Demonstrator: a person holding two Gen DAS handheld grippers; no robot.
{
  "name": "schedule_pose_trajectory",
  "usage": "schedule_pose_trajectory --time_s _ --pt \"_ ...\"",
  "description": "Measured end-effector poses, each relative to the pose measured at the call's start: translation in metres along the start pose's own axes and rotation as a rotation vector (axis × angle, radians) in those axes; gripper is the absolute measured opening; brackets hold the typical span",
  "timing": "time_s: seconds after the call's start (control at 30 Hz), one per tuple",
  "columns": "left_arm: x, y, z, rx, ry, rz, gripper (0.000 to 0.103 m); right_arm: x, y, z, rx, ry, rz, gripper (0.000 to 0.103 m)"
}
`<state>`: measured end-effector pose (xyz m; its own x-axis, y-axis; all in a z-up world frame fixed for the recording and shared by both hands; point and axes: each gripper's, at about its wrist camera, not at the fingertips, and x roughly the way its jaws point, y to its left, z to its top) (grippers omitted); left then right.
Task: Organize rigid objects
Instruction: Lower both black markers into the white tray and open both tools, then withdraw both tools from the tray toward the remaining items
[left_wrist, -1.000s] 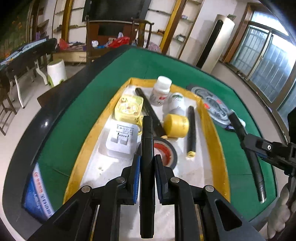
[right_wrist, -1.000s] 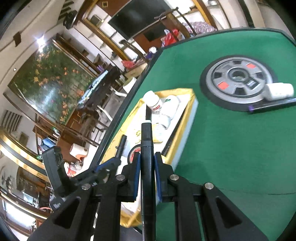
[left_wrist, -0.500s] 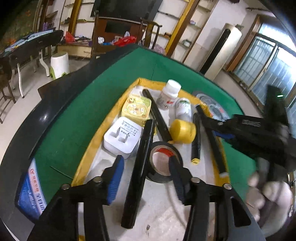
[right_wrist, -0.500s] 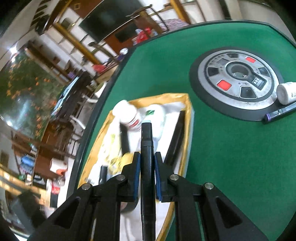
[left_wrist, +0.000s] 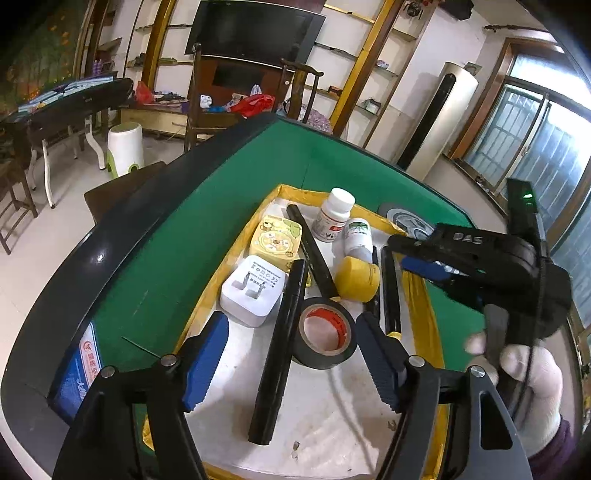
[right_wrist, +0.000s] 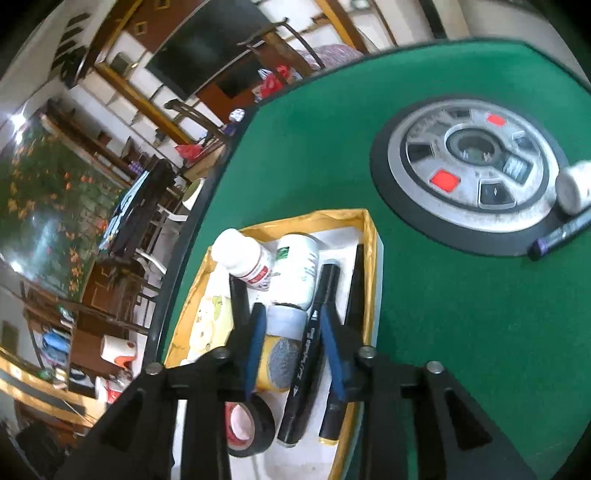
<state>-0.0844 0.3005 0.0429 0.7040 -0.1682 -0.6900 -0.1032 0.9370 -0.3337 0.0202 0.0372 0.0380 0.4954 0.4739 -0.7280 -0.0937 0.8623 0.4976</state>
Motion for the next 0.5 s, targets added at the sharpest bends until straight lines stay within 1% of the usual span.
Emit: schedule_pose_trajectory --time_s 0.07,0.13,0.23,0.3,0.37,0.47,0.5 --pt "-0.001 -0.001 0.000 0.000 -0.003 0.007 0.075 -0.010 0.003 -0.003 -0.035 -0.023 -0.009 0.042" --pt "-0.006 -0.003 -0.002 0.010 -0.021 0.030 0.075 -0.024 0.004 -0.007 -0.073 -0.051 -0.014 0.045" --pt "-0.015 -0.011 -0.005 0.037 -0.043 0.076 0.076 -0.047 -0.001 -0.018 -0.140 -0.089 -0.025 0.046" --pt "-0.020 -0.018 -0.009 0.059 -0.053 0.124 0.082 -0.067 -0.009 -0.028 -0.202 -0.139 -0.069 0.048" --pt "-0.025 -0.026 -0.012 0.085 -0.069 0.154 0.082 -0.084 -0.016 -0.035 -0.234 -0.184 -0.112 0.059" --pt "-0.031 -0.045 -0.018 0.137 -0.085 0.174 0.082 -0.109 -0.033 -0.045 -0.252 -0.255 -0.172 0.067" --pt "-0.033 -0.052 -0.020 0.157 -0.090 0.177 0.082 -0.119 -0.040 -0.048 -0.255 -0.277 -0.188 0.068"
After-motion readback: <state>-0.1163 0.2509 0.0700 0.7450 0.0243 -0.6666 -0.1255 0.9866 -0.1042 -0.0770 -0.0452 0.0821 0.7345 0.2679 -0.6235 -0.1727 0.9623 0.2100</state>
